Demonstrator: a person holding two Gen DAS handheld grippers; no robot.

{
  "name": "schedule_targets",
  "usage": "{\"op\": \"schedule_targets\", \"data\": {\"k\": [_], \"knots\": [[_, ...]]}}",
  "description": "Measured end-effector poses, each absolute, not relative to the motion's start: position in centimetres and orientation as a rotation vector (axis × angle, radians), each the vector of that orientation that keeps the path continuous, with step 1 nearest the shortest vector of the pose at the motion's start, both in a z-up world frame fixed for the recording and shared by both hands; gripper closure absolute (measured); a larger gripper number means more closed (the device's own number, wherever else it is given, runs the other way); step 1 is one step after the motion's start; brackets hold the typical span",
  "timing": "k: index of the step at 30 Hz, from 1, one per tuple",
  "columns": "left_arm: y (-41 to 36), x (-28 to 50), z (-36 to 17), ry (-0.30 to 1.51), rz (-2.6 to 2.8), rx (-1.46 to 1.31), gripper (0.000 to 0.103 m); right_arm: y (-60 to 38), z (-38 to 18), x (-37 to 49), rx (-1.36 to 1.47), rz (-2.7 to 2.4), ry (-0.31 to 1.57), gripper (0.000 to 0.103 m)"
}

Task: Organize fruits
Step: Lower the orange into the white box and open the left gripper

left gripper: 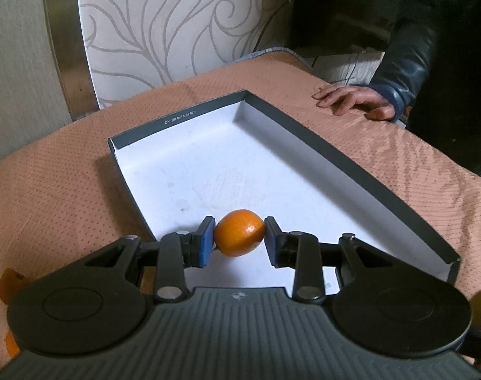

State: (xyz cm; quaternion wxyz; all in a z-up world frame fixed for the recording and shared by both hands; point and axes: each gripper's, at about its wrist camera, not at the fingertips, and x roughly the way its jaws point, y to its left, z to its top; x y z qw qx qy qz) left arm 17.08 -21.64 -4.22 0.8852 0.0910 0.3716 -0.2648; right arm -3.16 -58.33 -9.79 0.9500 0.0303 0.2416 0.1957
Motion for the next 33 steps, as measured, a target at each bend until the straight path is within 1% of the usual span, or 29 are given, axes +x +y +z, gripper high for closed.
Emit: {"op": "schedule_targets", "data": {"k": [14, 21, 22, 24, 26, 33], "knots": [[-23.4, 18.3, -5.2, 0.803, -0.525, 0.206, 0.064, -58.8, -9.9, -3.5, 0.065, 0.389, 0.498, 0.077], [-23.5, 18.1, -5.2, 0.790, -0.515, 0.223, 0.063, -58.9, -9.9, -3.3, 0.066, 0.393, 0.502, 0.077], [-23.5, 18.1, -5.1, 0.788, -0.516, 0.223, 0.062, -58.9, -9.9, -3.3, 0.066, 0.395, 0.503, 0.077], [-23.4, 18.0, -5.0, 0.781, -0.506, 0.222, 0.052, -59.0, -10.0, -3.2, 0.067, 0.399, 0.507, 0.077], [-23.3, 17.9, -4.9, 0.775, -0.502, 0.217, 0.049, -59.0, -10.2, -2.9, 0.069, 0.407, 0.511, 0.077], [-22.7, 17.3, -4.3, 0.775, -0.479, 0.193, 0.046, -59.3, -10.5, -2.0, 0.064, 0.448, 0.518, 0.077]]}}
